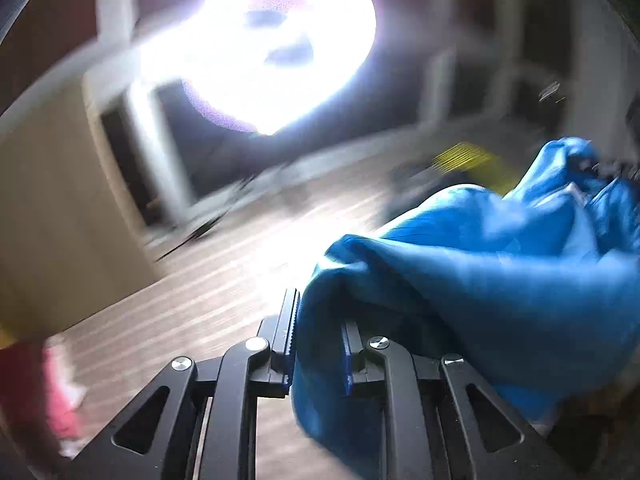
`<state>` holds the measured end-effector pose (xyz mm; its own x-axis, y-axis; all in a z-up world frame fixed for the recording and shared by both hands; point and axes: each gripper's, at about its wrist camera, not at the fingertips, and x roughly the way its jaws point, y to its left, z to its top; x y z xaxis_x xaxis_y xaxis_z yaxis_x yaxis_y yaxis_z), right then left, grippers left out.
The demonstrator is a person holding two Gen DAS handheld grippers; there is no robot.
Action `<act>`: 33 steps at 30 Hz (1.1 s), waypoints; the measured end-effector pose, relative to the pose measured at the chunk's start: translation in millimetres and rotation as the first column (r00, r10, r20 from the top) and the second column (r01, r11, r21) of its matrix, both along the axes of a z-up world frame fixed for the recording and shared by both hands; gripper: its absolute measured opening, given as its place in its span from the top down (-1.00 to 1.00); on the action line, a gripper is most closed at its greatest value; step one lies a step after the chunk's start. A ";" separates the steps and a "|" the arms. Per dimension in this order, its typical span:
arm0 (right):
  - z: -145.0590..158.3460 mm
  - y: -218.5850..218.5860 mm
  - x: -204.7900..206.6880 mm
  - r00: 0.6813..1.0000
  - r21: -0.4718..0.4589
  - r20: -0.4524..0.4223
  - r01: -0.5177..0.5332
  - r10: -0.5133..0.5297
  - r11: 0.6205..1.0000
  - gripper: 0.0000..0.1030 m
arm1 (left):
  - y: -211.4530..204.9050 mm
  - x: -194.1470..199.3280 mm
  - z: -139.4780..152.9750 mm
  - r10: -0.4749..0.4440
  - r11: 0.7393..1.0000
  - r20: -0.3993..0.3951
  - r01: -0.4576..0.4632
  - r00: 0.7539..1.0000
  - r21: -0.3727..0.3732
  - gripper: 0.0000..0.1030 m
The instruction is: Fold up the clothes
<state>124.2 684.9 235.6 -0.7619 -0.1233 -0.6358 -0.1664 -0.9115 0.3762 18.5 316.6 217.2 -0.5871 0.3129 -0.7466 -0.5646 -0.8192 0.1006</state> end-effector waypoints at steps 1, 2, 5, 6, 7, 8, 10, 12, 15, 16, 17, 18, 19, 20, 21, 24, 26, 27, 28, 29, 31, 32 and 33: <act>-8.6 3.2 -16.8 0.999 -0.041 0.044 -0.010 0.011 0.999 0.91 | -5.8 -19.1 -15.1 0.050 0.997 0.020 -0.049 0.999 -0.066 0.66; -17.1 6.3 -33.6 0.996 -0.082 0.088 -0.017 0.025 0.996 0.87 | -18.3 -21.1 -18.5 0.078 0.995 0.032 -0.076 0.996 -0.063 0.69; -12.1 12.6 -24.4 0.997 -0.129 0.044 -0.056 0.062 0.990 0.52 | -50.7 -14.8 -19.8 0.120 0.992 0.051 -0.119 0.991 -0.037 0.67; -5.9 15.6 -8.7 0.998 -0.097 0.012 -0.063 0.064 0.993 0.42 | -57.6 -5.0 -14.6 0.108 0.994 0.045 -0.107 0.993 -0.017 0.65; -0.9 11.1 9.8 0.997 -0.044 -0.011 -0.072 0.072 0.996 0.21 | -47.3 7.3 -11.3 0.061 0.998 0.043 -0.061 0.997 -0.014 0.61; -2.6 10.0 24.9 0.996 -0.003 -0.006 -0.087 0.087 0.996 0.07 | -36.9 19.6 -7.9 0.015 1.000 0.042 -0.014 0.999 -0.011 0.39; -14.6 4.9 51.4 0.994 0.042 0.014 -0.113 0.113 0.993 0.06 | -16.0 43.9 -1.3 -0.078 0.997 0.038 0.079 0.996 -0.005 0.06; -32.9 -3.2 73.7 0.990 0.056 0.041 -0.139 0.137 0.989 0.06 | 15.8 59.9 -0.1 -0.171 0.985 0.026 0.171 0.985 -0.009 0.04; -65.8 -35.6 75.1 0.972 0.042 0.080 -0.226 0.222 0.973 0.06 | 56.3 79.0 -4.1 -0.277 0.960 0.008 0.277 0.961 -0.036 0.04; -80.7 -48.3 71.1 0.963 0.051 0.094 -0.258 0.253 0.965 0.06 | 66.7 80.8 -7.2 -0.297 0.954 0.007 0.297 0.955 -0.043 0.04; -93.1 -60.0 64.1 0.956 0.076 0.115 -0.281 0.272 0.957 0.06 | 74.3 81.5 -10.2 -0.317 0.947 0.014 0.317 0.948 -0.052 0.04; -105.1 -70.3 56.9 0.948 0.100 0.137 -0.301 0.287 0.948 0.06 | 78.8 83.1 -13.9 -0.329 0.941 0.024 0.330 0.944 -0.070 0.04; -115.0 -72.5 49.1 0.944 0.123 0.166 -0.307 0.286 0.944 0.05 | 83.1 84.6 -17.5 -0.341 0.935 0.033 0.343 0.939 -0.087 0.04; -124.9 -74.7 41.2 0.939 0.146 0.194 -0.313 0.283 0.938 0.06 | 85.4 85.0 -19.9 -0.343 0.934 0.037 0.344 0.939 -0.098 0.04; -134.8 -76.9 33.3 0.934 0.169 0.223 -0.320 0.280 0.932 0.13 | 87.4 85.2 -22.1 -0.343 0.932 0.040 0.346 0.938 -0.108 0.04; -136.1 -72.4 21.3 0.931 0.193 0.232 -0.328 0.282 0.925 0.97 | 79.8 82.0 -19.4 -0.329 0.939 0.045 0.332 0.943 -0.089 0.04; -106.5 -57.4 25.6 0.942 0.162 0.156 -0.321 0.297 0.933 0.97 | 72.5 82.1 -15.9 -0.318 0.944 0.032 0.320 0.948 -0.082 0.04; -89.2 -49.9 27.7 0.946 0.152 0.113 -0.319 0.304 0.936 0.97 | 72.1 82.3 -17.8 -0.315 0.945 0.022 0.315 0.949 -0.084 0.04; -58.1 -42.8 29.1 0.948 0.168 0.048 -0.318 0.314 0.933 0.97 | 71.5 81.9 -16.9 -0.312 0.946 0.019 0.312 0.950 -0.084 0.04; -35.6 -37.3 27.2 0.947 0.165 0.002 -0.317 0.322 0.934 0.97 | 71.1 81.5 -16.1 -0.309 0.947 0.016 0.309 0.951 -0.083 0.04; 1.5 -30.2 11.9 0.942 0.162 -0.063 -0.315 0.328 0.935 0.97 | 74.6 82.5 -12.6 -0.314 0.946 0.001 0.313 0.949 -0.080 0.04; 21.0 -27.3 1.0 0.938 0.163 -0.094 -0.316 0.334 0.935 0.97 | 77.2 83.6 -10.5 -0.318 0.945 -0.011 0.317 0.948 -0.078 0.04; 30.7 -28.2 -9.4 0.933 0.165 -0.107 -0.324 0.343 0.932 0.97 | 81.9 84.9 -5.8 -0.324 0.944 -0.034 0.321 0.945 -0.071 0.03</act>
<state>114.8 656.6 266.3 -0.7706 -0.3005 -0.5621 0.1986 -0.9512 0.2363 103.4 398.5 211.5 -0.4960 0.4435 -0.7465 -0.7912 -0.5850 0.1782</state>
